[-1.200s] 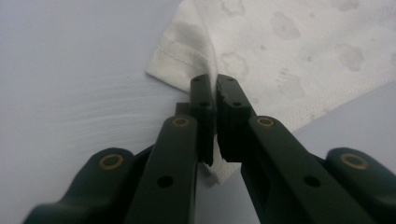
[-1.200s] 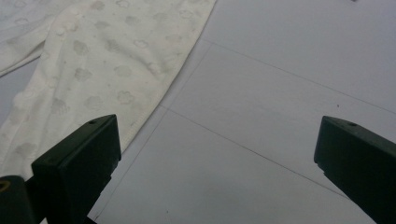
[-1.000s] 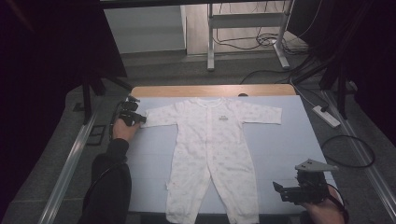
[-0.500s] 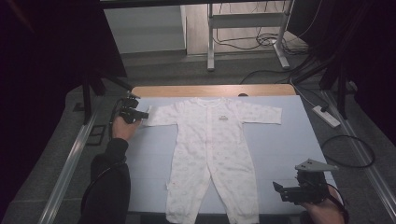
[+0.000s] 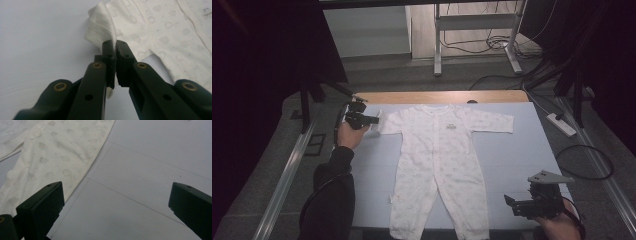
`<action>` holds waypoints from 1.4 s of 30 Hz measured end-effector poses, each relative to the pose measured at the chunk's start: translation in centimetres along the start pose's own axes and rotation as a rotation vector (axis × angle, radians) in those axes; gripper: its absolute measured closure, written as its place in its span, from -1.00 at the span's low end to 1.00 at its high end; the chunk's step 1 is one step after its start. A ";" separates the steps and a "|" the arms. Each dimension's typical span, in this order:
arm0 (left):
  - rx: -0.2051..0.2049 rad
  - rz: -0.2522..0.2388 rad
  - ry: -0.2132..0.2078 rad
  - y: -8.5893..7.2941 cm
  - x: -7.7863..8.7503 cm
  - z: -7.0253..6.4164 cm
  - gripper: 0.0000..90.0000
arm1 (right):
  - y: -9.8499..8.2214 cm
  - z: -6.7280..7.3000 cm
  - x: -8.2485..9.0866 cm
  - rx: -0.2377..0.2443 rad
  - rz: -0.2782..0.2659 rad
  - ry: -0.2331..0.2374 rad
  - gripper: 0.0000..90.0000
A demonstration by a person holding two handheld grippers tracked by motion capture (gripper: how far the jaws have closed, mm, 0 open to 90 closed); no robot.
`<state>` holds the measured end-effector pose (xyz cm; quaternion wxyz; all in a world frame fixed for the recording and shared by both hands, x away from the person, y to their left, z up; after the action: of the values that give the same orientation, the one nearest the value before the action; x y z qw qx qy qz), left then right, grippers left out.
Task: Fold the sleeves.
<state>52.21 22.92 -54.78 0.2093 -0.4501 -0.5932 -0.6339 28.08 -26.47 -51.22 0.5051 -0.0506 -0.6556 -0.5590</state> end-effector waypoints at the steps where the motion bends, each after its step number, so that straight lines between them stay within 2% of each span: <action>1: -0.002 -0.003 -0.003 0.1 -0.1 -0.2 0.90 | 0.0 0.0 0.0 0.000 0.001 0.000 -1.00; 18: -0.069 -0.003 -0.037 2.0 -1.7 -4.1 0.90 | 0.0 0.0 0.0 0.001 0.000 0.003 -1.00; 42: -0.194 0.000 -0.103 4.6 -3.7 -11.4 0.90 | 0.0 0.1 0.1 0.009 -0.005 0.009 -1.00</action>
<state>54.08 10.26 -54.01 0.1339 -0.5001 -0.5390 -0.6644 28.00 -26.45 -51.15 0.5071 -0.0442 -0.6557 -0.5576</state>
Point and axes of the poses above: each handheld gripper's, and its own axes: x roughly backward along the jaws, y roughly out of its top, z roughly to its left, the point moved 8 cm from there along -x, roughly forward along the jaws, and after that the axes turned 11 degrees about y, right-handed, at the moved point
